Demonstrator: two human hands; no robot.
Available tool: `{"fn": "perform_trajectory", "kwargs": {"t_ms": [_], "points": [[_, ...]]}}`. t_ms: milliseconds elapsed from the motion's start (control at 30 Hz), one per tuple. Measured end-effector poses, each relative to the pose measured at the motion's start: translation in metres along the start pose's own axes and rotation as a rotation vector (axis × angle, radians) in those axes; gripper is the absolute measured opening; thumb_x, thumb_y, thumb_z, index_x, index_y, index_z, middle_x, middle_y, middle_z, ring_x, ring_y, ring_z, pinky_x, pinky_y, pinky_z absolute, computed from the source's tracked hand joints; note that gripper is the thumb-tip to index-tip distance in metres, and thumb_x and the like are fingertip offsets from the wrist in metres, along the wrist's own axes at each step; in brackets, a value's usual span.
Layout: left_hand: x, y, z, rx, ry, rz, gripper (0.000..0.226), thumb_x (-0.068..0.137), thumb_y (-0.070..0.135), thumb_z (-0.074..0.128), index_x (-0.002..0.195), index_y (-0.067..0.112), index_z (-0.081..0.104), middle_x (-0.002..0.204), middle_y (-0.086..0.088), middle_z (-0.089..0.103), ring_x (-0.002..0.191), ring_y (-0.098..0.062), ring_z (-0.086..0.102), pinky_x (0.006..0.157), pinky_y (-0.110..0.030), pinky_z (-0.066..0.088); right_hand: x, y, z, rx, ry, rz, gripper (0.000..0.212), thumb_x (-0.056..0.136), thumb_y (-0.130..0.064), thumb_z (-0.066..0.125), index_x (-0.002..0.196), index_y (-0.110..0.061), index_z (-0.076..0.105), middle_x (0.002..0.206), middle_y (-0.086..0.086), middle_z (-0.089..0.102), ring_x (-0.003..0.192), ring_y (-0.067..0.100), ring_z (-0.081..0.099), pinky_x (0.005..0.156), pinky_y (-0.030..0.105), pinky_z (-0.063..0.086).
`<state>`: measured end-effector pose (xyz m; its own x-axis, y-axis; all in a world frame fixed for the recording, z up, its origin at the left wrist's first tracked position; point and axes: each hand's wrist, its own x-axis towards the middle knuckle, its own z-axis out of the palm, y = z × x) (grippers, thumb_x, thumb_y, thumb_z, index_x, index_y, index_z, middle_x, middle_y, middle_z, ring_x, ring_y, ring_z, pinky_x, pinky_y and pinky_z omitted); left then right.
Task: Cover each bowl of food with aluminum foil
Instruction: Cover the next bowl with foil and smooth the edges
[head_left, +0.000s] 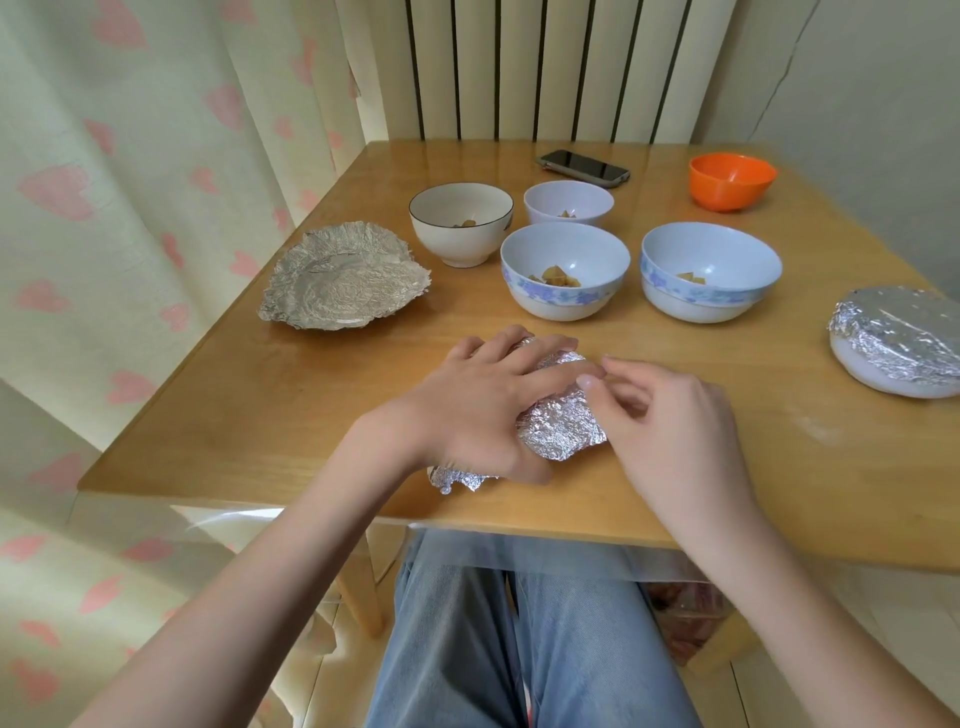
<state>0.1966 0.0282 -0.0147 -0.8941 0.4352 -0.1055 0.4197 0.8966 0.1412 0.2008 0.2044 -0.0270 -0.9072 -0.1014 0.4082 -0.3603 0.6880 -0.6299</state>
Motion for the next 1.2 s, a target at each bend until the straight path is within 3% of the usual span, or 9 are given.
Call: {"fn": "perform_trajectory", "kwargs": {"t_ms": [133, 333, 500, 633, 767, 900, 1033, 1133, 1200], "points": [[-0.003, 0.003, -0.002, -0.085, 0.041, -0.038, 0.104, 0.058, 0.059, 0.053, 0.148, 0.028, 0.011, 0.153, 0.008, 0.026, 0.144, -0.012, 0.009, 0.115, -0.04, 0.014, -0.001, -0.002, 0.008, -0.036, 0.014, 0.057, 0.038, 0.089, -0.027, 0.062, 0.122, -0.009, 0.063, 0.088, -0.001, 0.075, 0.092, 0.02, 0.067, 0.078, 0.028, 0.044], [-0.002, 0.003, -0.002, -0.049, 0.015, -0.034, 0.104, 0.056, 0.064, 0.045, 0.148, 0.03, 0.011, 0.159, 0.014, 0.015, 0.148, -0.015, 0.003, 0.117, -0.043, 0.012, 0.0, 0.001, 0.012, -0.127, -0.008, 0.016, 0.026, 0.093, -0.023, 0.052, 0.082, -0.01, 0.071, 0.074, 0.01, 0.07, 0.074, 0.033, 0.061, 0.066, 0.041, 0.05], [-0.001, 0.003, -0.001, -0.024, 0.0, -0.041, 0.106, 0.056, 0.067, 0.043, 0.15, 0.034, 0.006, 0.16, 0.018, 0.007, 0.148, -0.016, 0.001, 0.117, -0.044, 0.01, 0.004, 0.003, 0.013, -0.034, -0.043, 0.067, 0.04, 0.093, -0.018, 0.051, 0.054, -0.013, 0.043, 0.044, -0.001, 0.03, 0.048, 0.019, 0.032, 0.056, 0.037, 0.023], [-0.001, 0.004, -0.002, -0.027, -0.013, -0.049, 0.105, 0.059, 0.064, 0.047, 0.15, 0.034, 0.005, 0.16, 0.017, 0.005, 0.149, -0.016, 0.0, 0.117, -0.045, 0.01, 0.018, 0.004, 0.015, 0.027, -0.002, 0.075, 0.023, 0.09, -0.022, 0.06, 0.068, -0.02, 0.063, 0.055, -0.013, 0.05, 0.056, 0.01, 0.049, 0.06, 0.024, 0.037], [-0.001, 0.005, -0.002, -0.025, -0.018, -0.057, 0.105, 0.059, 0.064, 0.047, 0.151, 0.034, 0.004, 0.16, 0.017, 0.005, 0.149, -0.017, 0.0, 0.117, -0.045, 0.01, 0.023, 0.001, 0.018, -0.024, -0.016, 0.069, 0.016, 0.086, -0.024, 0.064, 0.074, -0.015, 0.07, 0.063, -0.005, 0.066, 0.067, 0.017, 0.063, 0.066, 0.031, 0.048], [0.0, 0.005, -0.002, -0.009, -0.02, -0.061, 0.106, 0.06, 0.065, 0.045, 0.151, 0.034, 0.002, 0.161, 0.018, 0.002, 0.149, -0.017, -0.001, 0.117, -0.046, 0.009, 0.025, 0.007, 0.019, -0.048, -0.019, 0.06, 0.037, 0.09, -0.022, 0.058, 0.057, -0.005, 0.056, 0.049, 0.005, 0.052, 0.055, 0.026, 0.047, 0.058, 0.037, 0.04], [0.001, 0.003, 0.001, 0.001, -0.006, -0.058, 0.107, 0.059, 0.066, 0.044, 0.152, 0.034, 0.001, 0.161, 0.017, 0.001, 0.149, -0.016, -0.001, 0.118, -0.046, 0.009, 0.024, 0.009, 0.019, 0.001, -0.064, 0.041, 0.053, 0.094, -0.023, 0.055, 0.048, -0.016, 0.028, 0.041, 0.0, 0.023, 0.047, 0.018, 0.026, 0.048, 0.028, 0.025], [0.001, -0.001, 0.002, -0.018, 0.023, -0.02, 0.111, 0.059, 0.079, 0.044, 0.151, 0.036, -0.001, 0.162, 0.017, -0.002, 0.15, -0.014, -0.007, 0.12, -0.049, -0.001, 0.033, 0.021, 0.02, 0.12, -0.155, 0.155, 0.051, 0.098, -0.033, 0.046, 0.052, -0.011, 0.045, 0.047, 0.003, 0.042, 0.051, 0.022, 0.039, 0.053, 0.027, 0.038], [-0.002, -0.003, 0.001, -0.083, 0.031, 0.009, 0.118, 0.057, 0.091, 0.044, 0.151, 0.039, -0.005, 0.162, 0.018, -0.009, 0.147, -0.008, -0.02, 0.117, -0.053, -0.016, 0.04, 0.026, 0.019, 0.241, -0.147, 0.269, 0.052, 0.099, -0.04, 0.039, 0.076, -0.001, 0.063, 0.067, 0.011, 0.066, 0.063, 0.03, 0.06, 0.065, 0.04, 0.053]]}}
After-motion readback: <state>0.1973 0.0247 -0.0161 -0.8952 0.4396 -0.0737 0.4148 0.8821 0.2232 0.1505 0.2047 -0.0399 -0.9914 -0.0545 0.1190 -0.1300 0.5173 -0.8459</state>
